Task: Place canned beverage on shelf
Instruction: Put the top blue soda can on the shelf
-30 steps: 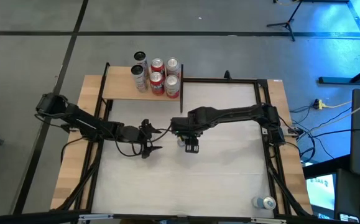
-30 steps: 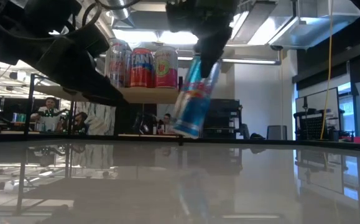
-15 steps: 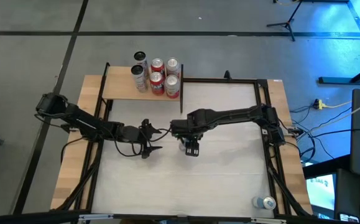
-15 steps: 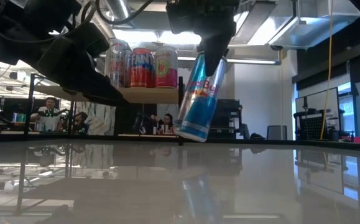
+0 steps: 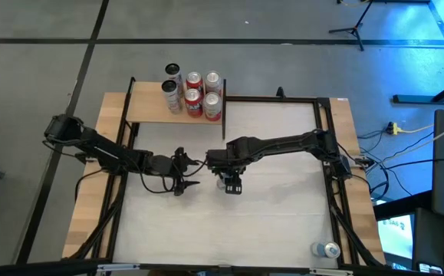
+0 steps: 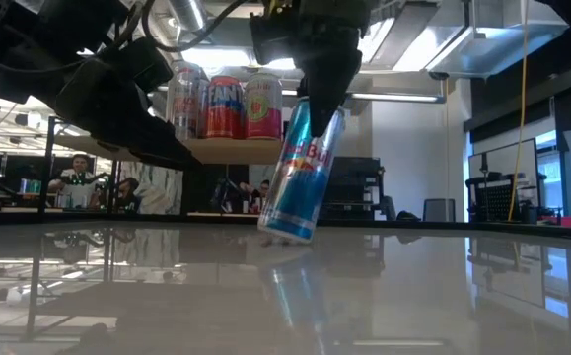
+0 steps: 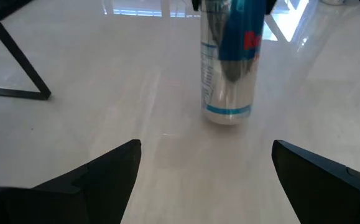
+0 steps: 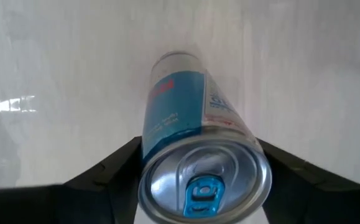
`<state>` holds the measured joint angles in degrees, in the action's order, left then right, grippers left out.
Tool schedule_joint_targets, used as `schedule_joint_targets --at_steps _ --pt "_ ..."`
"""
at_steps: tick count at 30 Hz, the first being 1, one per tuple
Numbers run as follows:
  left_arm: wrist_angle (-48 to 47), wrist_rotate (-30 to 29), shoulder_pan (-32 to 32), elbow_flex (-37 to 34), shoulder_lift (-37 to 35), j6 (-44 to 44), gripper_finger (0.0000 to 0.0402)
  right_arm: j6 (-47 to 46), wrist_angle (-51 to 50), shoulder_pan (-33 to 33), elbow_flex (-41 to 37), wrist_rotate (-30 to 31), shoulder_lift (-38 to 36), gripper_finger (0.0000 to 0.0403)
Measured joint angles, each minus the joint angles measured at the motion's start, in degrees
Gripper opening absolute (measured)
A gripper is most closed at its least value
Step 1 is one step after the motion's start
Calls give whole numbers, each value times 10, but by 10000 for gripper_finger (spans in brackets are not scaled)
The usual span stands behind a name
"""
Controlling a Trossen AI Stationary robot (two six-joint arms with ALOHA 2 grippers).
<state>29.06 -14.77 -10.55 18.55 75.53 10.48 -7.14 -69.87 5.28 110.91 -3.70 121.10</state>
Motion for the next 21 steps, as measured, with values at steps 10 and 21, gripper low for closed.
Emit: schedule_joint_targets --at_steps 10,21 --pt "2 7 0 0 0 0 352 1 42 0 1 -2 0 277" --pt "2 7 0 0 0 0 352 12 -2 0 33 -5 -1 312"
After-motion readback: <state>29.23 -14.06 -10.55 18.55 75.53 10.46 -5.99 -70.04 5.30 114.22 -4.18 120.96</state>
